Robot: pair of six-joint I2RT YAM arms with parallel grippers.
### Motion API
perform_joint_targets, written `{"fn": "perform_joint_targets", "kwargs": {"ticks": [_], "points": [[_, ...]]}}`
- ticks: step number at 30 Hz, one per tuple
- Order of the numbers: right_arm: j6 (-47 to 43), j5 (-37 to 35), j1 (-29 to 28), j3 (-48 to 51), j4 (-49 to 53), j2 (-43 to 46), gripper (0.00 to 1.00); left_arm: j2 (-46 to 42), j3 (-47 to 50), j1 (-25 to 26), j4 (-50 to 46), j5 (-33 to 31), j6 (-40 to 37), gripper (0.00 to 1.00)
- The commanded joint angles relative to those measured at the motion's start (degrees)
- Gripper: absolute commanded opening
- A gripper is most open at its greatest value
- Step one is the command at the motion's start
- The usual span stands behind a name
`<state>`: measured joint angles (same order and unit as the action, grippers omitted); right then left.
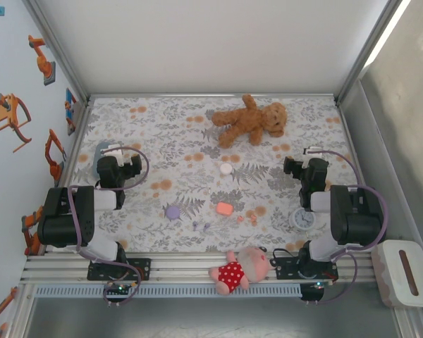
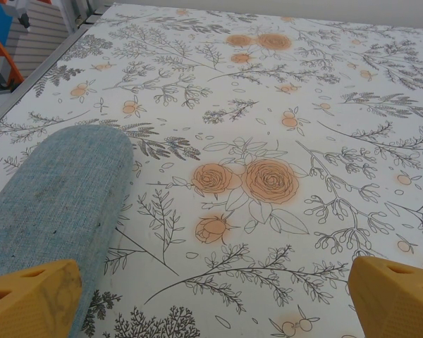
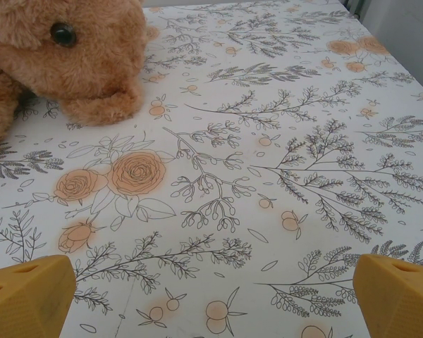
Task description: Insert wireless bluetooth earbuds into charging case
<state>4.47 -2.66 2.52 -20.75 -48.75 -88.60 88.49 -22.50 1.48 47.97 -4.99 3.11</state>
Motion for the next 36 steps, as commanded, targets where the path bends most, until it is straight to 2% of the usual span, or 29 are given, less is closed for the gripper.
{"fn": "perform_joint_targets", "kwargs": {"ticks": [1,7,11,13,20,23,30,36], "points": [[0.4,-1.5,-0.2,-1.7,-0.9,0.3,1.0,-0.6,-1.2,-0.2,-0.8,1.3,-1.0,0.96],[0.0,-0.5,-0.2,-6.5,12.5,6.5,1.0,-7.2,-1.9,1.0,-7.6,-1.7,-1.5,0.96],[0.1,0.3,-0.2,-9.9,21.5,11.2,1.0,-13.0,-3.4,3.8,-13.8,-5.0,-3.3,0.96],[1.3,1.2,-0.2,-12.5,27.1,13.1,0.99,-16.2,-4.5,4.6,-17.0,-5.4,-1.8,0.96],[7.2,8.1,-0.3,-26.8,55.8,16.8,0.97,-28.2,-10.9,5.0,-36.1,-0.8,11.4,0.96],[8.7,11.2,-0.7,-30.6,63.4,17.7,0.97,-32.9,-11.8,5.1,-42.9,3.6,17.5,0.96],[11.8,17.6,-4.0,-34.1,72.7,19.1,0.99,-42.1,-9.2,5.5,-52.6,10.8,29.2,0.96],[12.6,11.5,-13.0,-35.4,76.8,18.8,1.0,-45.6,-8.4,6.1,-59.3,15.8,33.8,0.96]]}}
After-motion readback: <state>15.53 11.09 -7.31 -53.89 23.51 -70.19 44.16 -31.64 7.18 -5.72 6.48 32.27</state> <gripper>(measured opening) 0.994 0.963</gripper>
